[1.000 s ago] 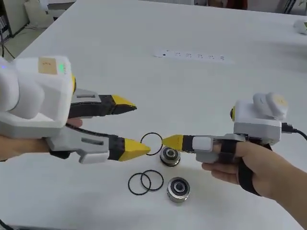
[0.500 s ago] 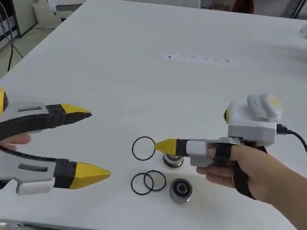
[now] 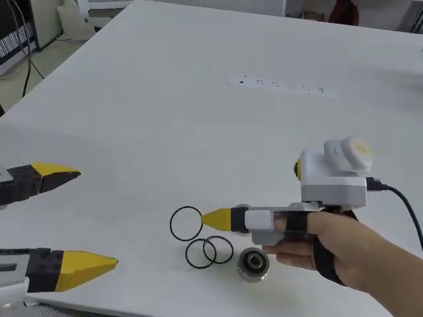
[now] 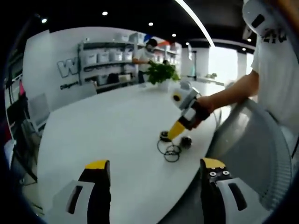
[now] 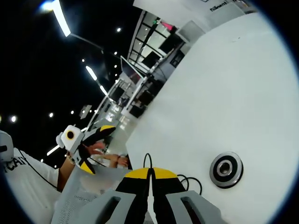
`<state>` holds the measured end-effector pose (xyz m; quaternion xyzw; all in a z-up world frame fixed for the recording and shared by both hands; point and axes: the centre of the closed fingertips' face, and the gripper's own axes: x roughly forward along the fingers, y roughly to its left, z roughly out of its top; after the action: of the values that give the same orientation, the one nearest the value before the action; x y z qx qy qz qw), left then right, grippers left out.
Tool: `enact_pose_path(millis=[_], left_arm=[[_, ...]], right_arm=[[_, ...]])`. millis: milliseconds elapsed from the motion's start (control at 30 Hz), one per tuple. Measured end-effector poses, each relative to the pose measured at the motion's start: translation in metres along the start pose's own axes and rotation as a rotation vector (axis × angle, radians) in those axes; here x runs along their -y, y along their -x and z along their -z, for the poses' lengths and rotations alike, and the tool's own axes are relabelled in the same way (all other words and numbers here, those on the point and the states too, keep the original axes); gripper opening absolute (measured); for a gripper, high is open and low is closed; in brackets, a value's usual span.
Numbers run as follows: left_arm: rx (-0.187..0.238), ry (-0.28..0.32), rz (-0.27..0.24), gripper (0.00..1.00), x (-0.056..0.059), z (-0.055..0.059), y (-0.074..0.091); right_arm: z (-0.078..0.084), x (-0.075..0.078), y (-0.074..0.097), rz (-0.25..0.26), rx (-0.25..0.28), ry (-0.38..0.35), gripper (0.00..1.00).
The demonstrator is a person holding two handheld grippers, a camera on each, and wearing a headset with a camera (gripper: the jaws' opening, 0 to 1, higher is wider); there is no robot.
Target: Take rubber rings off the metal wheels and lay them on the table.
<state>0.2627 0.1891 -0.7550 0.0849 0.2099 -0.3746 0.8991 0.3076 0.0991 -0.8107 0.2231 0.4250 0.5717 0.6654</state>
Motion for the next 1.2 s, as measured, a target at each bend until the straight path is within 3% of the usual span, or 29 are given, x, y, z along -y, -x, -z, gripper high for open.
enact_pose_path(millis=[167,700,1200], left_arm=[[-0.029,0.008,0.003,0.85,0.004,0.007,0.0],[-0.051,0.027,0.047,0.91,0.021,0.01,-0.007],[-0.082,0.031,0.071,0.98,0.027,0.014,-0.009]], right_arm=[[0.012,0.002,-0.006,-0.002,-0.049,0.008,0.0],[0.039,0.016,-0.013,0.074,-0.168,0.068,0.0],[0.04,0.022,-0.009,0.111,-0.177,0.116,0.0]])
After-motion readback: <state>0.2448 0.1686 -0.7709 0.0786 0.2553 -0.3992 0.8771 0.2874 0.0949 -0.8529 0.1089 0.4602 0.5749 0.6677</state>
